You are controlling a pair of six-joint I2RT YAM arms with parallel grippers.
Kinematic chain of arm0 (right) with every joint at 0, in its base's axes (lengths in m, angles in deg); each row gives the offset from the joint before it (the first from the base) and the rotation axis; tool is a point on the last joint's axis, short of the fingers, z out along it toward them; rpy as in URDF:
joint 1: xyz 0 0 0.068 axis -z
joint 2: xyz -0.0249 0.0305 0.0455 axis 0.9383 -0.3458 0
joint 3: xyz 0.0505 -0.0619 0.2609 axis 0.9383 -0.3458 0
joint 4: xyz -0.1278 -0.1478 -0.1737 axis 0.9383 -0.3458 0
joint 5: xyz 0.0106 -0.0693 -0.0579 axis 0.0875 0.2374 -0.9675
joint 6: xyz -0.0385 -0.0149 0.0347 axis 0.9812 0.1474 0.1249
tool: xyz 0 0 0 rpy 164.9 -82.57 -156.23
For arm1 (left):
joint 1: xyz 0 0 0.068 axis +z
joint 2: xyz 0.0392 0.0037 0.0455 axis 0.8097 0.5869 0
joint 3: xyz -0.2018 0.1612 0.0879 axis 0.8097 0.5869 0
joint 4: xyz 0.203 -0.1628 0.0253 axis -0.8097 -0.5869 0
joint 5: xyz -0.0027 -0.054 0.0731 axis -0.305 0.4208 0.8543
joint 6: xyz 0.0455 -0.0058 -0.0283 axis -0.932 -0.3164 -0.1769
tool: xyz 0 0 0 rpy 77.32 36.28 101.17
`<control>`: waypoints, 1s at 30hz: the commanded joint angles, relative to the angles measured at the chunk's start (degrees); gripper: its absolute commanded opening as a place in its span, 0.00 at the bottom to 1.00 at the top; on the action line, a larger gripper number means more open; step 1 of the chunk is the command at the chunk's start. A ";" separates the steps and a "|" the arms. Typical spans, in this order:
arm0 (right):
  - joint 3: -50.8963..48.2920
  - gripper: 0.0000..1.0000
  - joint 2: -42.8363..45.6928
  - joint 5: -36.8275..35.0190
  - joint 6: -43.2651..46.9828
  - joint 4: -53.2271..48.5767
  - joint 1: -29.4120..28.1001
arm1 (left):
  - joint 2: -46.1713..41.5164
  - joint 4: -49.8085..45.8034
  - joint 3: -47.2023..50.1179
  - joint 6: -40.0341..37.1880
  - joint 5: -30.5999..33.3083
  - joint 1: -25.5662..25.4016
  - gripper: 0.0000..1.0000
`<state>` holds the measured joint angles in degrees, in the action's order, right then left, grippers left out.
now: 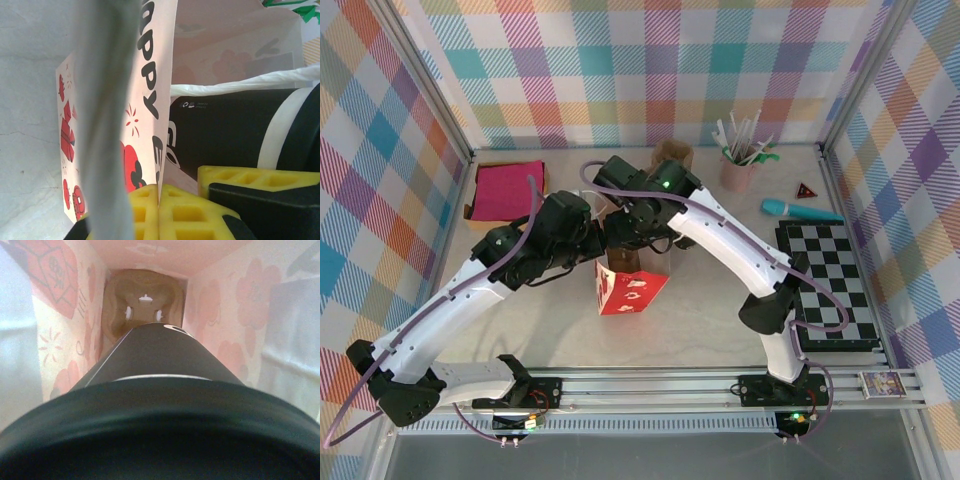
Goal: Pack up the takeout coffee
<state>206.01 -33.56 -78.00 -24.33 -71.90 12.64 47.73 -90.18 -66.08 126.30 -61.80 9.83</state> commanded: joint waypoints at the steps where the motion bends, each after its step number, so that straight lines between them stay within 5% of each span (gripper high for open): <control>1: -3.33 0.63 0.71 -1.46 1.08 0.49 -1.02 | -2.00 4.65 0.89 0.42 -2.13 -0.78 0.01; 12: -14.07 0.64 4.49 3.22 -2.20 4.99 -0.47 | -5.12 8.69 5.23 3.65 -3.79 -0.78 0.01; 30: -13.33 0.61 0.09 6.85 -3.74 10.51 1.89 | -6.44 8.39 7.08 4.45 -6.97 -0.78 0.01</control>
<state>192.31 -32.32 -73.15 -26.91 -63.99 14.70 42.64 -83.58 -59.57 129.99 -67.12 9.77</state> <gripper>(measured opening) 0.834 0.063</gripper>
